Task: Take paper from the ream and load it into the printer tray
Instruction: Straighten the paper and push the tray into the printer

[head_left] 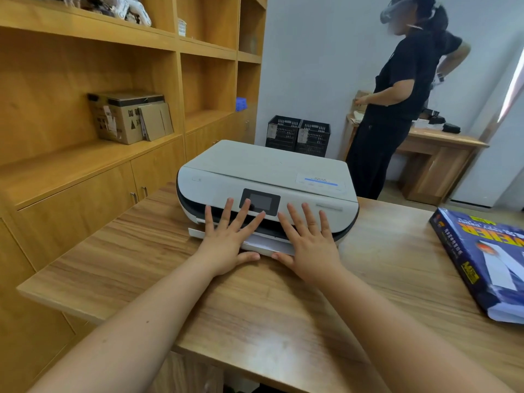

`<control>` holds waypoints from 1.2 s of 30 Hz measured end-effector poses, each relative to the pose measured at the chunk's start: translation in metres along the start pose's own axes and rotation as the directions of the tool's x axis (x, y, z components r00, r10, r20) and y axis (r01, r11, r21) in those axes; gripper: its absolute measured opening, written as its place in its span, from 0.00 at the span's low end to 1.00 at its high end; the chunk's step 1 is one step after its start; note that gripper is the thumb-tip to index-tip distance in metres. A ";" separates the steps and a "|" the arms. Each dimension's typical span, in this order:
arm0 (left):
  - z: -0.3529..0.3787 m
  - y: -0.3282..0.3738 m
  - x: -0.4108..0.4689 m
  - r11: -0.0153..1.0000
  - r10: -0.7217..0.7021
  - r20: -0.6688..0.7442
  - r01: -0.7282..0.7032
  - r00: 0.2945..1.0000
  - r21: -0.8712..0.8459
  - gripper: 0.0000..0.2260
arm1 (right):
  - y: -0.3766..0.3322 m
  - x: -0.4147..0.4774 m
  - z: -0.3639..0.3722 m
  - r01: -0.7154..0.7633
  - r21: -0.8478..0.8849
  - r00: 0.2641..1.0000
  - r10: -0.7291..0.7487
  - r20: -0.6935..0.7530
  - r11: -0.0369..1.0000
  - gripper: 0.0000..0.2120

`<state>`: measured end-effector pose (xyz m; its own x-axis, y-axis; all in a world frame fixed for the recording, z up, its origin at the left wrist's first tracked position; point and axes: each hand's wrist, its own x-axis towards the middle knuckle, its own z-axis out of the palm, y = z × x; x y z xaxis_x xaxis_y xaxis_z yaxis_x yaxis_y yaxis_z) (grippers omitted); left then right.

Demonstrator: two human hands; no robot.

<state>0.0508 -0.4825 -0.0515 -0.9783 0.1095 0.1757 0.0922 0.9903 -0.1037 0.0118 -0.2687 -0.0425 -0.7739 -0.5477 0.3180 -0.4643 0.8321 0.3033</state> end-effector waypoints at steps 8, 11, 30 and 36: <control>0.000 0.000 0.008 1.000 -0.003 0.016 0.002 1.000 0.017 0.40 | 0.009 0.009 0.005 0.013 0.024 1.000 -0.013 -0.004 1.000 0.42; 0.000 0.000 0.011 1.000 0.001 0.013 -0.002 1.000 0.027 0.38 | 0.008 0.010 0.006 -0.002 0.055 1.000 0.001 0.011 0.999 0.42; -0.018 -0.023 0.036 1.000 0.021 0.053 -0.021 0.998 -0.003 0.55 | 0.011 0.027 -0.004 0.036 0.095 0.998 -0.041 0.051 0.995 0.53; -0.013 -0.025 0.035 0.999 0.035 -0.009 -0.035 0.999 0.000 0.54 | 0.013 0.028 -0.001 0.049 0.138 0.997 -0.057 0.058 0.989 0.52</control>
<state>0.0166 -0.5028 -0.0304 -0.9727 0.1452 0.1810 0.1267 0.9859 -0.1095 -0.0152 -0.2731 -0.0289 -0.7696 -0.5886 0.2477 -0.5567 0.8084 0.1912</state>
